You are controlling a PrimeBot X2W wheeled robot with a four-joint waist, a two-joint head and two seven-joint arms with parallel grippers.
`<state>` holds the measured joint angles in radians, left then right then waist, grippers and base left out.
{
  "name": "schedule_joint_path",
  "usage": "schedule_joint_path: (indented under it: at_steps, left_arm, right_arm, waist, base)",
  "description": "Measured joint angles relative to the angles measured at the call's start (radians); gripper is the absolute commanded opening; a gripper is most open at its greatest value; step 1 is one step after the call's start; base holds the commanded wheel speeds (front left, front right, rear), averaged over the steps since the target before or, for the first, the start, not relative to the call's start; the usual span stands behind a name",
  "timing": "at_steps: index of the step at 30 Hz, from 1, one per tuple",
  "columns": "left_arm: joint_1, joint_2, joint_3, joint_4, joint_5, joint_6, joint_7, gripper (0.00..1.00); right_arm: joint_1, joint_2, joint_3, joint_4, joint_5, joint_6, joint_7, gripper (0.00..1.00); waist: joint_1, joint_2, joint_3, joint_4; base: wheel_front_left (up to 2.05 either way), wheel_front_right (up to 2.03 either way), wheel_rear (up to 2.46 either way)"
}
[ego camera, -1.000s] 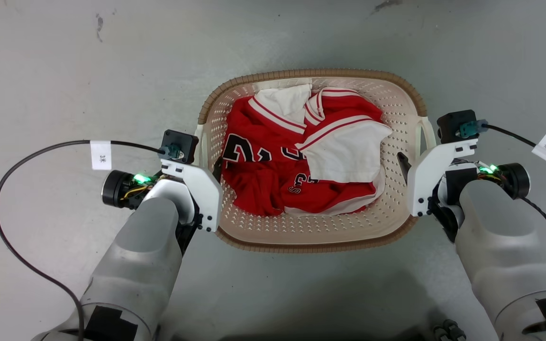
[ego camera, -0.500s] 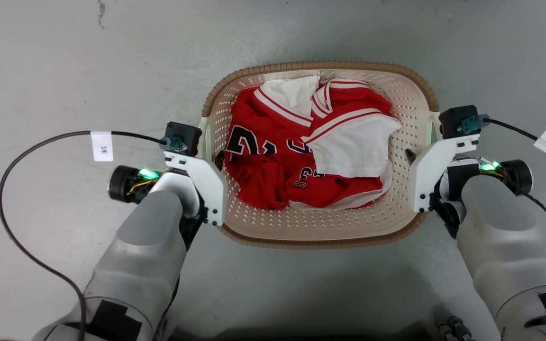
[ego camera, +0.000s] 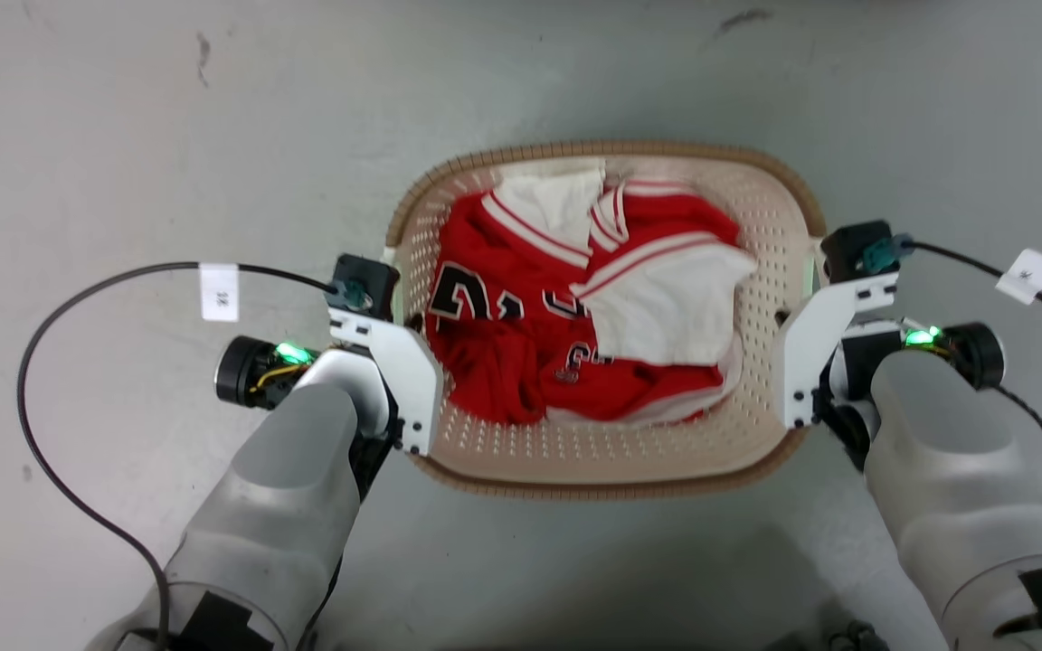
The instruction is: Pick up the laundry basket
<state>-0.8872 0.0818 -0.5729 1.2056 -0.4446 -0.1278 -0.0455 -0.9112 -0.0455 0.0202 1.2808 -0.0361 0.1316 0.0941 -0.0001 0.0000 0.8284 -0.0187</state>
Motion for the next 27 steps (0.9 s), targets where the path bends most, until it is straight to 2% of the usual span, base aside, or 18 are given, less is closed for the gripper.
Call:
schedule_joint_path:
  at_steps: [4,11,17,22,27]
  left_arm:
    - [0.032,0.007,-0.053,-0.02,-0.053,0.0,0.039,0.0]
    - [0.097,0.05,-0.16,-0.11,-0.197,0.004,0.18,0.0]
    - [0.18,0.137,-0.316,-0.249,-0.351,0.008,0.334,0.0]
    - [0.202,0.217,-0.385,-0.333,-0.475,0.009,0.41,0.0]
    - [0.212,0.271,-0.443,-0.398,-0.569,0.01,0.48,0.0]
  right_arm:
    - [0.02,-0.001,0.028,0.006,0.024,0.0,0.054,0.0]
    - [0.054,-0.002,0.116,0.007,0.086,0.0,0.163,0.0]
    - [0.114,-0.004,0.241,0.007,0.155,0.0,0.279,0.0]
    - [0.136,-0.001,0.327,-0.022,0.248,0.0,0.363,0.0]
    - [0.152,0.0,0.391,-0.044,0.316,0.0,0.44,0.0]
  waist:
    - [0.0,0.0,-0.054,-0.004]
    - [0.0,0.0001,-0.19,-0.014]
    - [0.0,0.0001,-0.334,-0.024]
    - [0.0,0.0001,-0.459,-0.033]
    - [0.0,0.0001,-0.573,-0.042]
  base:
    - [0.0,0.0,0.0]
    - [0.0,0.0,0.0]
    - [0.0,0.0,0.0]
    - [0.0,0.0,0.0]
    - [0.0,0.0,0.0]
